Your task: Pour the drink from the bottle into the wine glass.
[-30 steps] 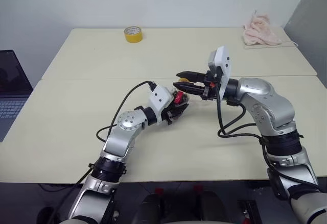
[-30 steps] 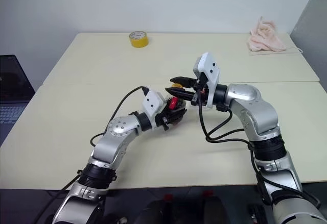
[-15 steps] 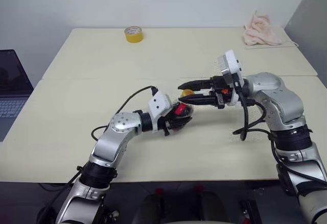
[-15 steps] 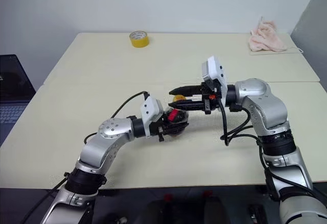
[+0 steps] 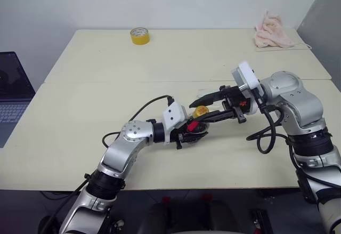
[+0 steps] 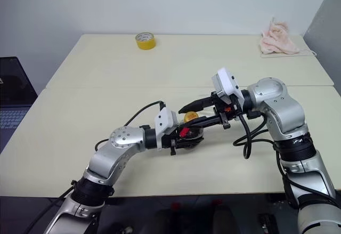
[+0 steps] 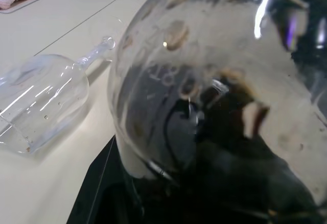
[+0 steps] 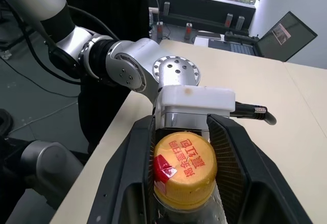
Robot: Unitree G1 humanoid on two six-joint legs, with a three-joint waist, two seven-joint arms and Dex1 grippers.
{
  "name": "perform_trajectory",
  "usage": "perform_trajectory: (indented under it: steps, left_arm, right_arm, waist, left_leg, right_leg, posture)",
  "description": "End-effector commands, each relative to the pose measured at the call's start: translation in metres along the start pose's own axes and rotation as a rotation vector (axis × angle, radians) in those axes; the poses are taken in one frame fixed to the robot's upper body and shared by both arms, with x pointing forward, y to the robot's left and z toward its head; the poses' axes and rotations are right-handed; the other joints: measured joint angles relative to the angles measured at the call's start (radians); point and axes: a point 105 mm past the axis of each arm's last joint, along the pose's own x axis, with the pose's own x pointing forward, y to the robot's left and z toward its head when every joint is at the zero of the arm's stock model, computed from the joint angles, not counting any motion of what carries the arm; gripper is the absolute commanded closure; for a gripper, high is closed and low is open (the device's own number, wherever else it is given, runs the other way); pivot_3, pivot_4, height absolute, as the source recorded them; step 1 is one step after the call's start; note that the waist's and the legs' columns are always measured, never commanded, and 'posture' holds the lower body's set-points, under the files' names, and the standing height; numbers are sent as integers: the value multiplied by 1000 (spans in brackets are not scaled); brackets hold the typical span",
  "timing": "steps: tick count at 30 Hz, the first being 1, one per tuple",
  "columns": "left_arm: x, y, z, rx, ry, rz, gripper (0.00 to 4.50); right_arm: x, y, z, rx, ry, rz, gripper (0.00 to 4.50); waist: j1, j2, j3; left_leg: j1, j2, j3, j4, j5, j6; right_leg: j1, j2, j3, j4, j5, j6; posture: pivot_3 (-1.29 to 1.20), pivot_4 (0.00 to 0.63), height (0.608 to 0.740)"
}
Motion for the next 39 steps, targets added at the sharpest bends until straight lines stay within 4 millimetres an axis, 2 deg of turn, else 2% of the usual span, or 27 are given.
perform_trajectory:
  steps: [1,9,10,15,18,22,28,30,33,35,39]
  left_arm:
    - [-4,15,29,85,-86,61,2432]
    - [-2,18,28,80,-91,80,2432]
    - [-2,19,28,80,-93,85,2432]
    - [-3,21,28,77,-100,108,2432]
    - [-4,23,25,65,-102,133,2432]
    - [-6,29,21,48,-112,197,2432]
    - [-16,42,6,7,-105,379,2432]
    - [-22,49,-1,-2,-94,482,2432]
    - [-41,63,-14,-43,-92,758,2432]
    - [-48,64,-22,-86,-81,897,2432]
    - [-48,57,-24,-124,-87,996,2432]
  right_arm:
    - [16,17,-2,26,4,125,2893]
    - [12,15,5,29,-16,96,179]
    - [11,15,6,22,-14,87,47]
    - [5,10,10,-1,-9,37,47]
    - [-9,-12,22,-7,-71,-159,47]
    - [-25,-31,37,-3,-177,-364,47]
    - [-36,-37,56,55,-341,-567,47]
    - [-38,-42,57,86,-379,-656,47]
    - [-34,-53,54,151,-417,-823,47]
    - [-28,-62,44,174,-361,-952,47]
    - [-14,-69,26,202,-235,-1076,47]
  waist:
    - [0,0,0]
    - [0,0,0]
    - [0,0,0]
    - [1,0,0]
    - [0,0,0]
    - [1,0,0]
    - [0,0,0]
    - [0,0,0]
    - [-1,0,0]
    - [0,0,0]
    - [0,0,0]
  left_leg:
    - [0,0,0,0,0,0]
    - [0,0,0,0,0,0]
    - [0,0,-1,1,0,0]
    - [0,0,0,1,0,0]
    - [0,0,-1,1,0,0]
    - [-1,0,-1,1,0,0]
    - [-1,0,-1,0,0,0]
    - [-1,0,0,0,0,0]
    - [0,0,0,0,0,0]
    - [-1,0,0,0,0,0]
    - [-1,0,0,1,0,0]
  right_leg:
    - [0,0,0,0,0,0]
    - [0,0,0,0,0,0]
    - [0,0,-1,0,0,0]
    - [0,0,-1,0,0,0]
    - [0,0,-1,0,0,0]
    - [0,0,-1,0,0,0]
    - [-1,0,0,1,0,0]
    - [-1,0,0,1,0,0]
    - [-1,0,0,1,0,0]
    - [-2,0,1,2,0,0]
    - [-2,0,1,3,0,0]
  posture:
    - [0,150,740]
    - [0,150,740]
    - [0,150,740]
    - [0,150,740]
    - [0,150,740]
    - [0,150,740]
    - [0,150,740]
    - [0,150,740]
    - [0,150,740]
    - [0,150,740]
    - [0,150,740]
